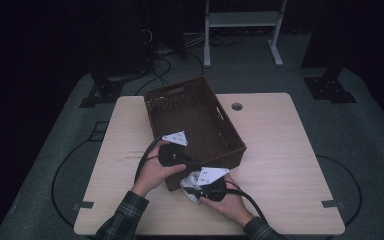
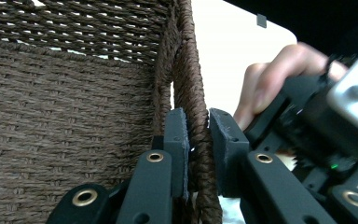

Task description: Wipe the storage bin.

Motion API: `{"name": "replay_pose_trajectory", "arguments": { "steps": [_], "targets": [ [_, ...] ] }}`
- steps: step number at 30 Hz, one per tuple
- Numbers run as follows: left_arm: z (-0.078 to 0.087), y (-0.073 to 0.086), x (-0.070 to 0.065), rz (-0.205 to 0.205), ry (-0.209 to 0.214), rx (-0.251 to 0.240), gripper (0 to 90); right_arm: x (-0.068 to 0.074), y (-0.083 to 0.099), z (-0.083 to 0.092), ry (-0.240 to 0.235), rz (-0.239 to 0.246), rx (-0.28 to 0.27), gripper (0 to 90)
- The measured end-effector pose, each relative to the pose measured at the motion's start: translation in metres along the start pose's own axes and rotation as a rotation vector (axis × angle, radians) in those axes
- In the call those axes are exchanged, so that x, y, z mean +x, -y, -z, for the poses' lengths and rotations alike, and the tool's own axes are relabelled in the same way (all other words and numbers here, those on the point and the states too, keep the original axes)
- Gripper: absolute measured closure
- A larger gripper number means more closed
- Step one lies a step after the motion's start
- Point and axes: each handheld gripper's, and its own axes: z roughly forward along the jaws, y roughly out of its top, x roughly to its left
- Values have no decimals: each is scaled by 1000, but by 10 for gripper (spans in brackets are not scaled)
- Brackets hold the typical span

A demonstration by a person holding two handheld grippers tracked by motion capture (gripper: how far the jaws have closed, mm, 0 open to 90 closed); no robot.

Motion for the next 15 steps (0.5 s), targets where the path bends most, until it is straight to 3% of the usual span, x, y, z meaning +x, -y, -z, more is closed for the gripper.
{"name": "replay_pose_trajectory", "arguments": {
  "steps": [8,15],
  "targets": [
    [0,0,0,-3,-1,3,771,5,2,-2,-10,1,1,759],
    [0,0,0,-2,0,1,771,12,-18,14,-24,17,-94,757]
  ]
}}
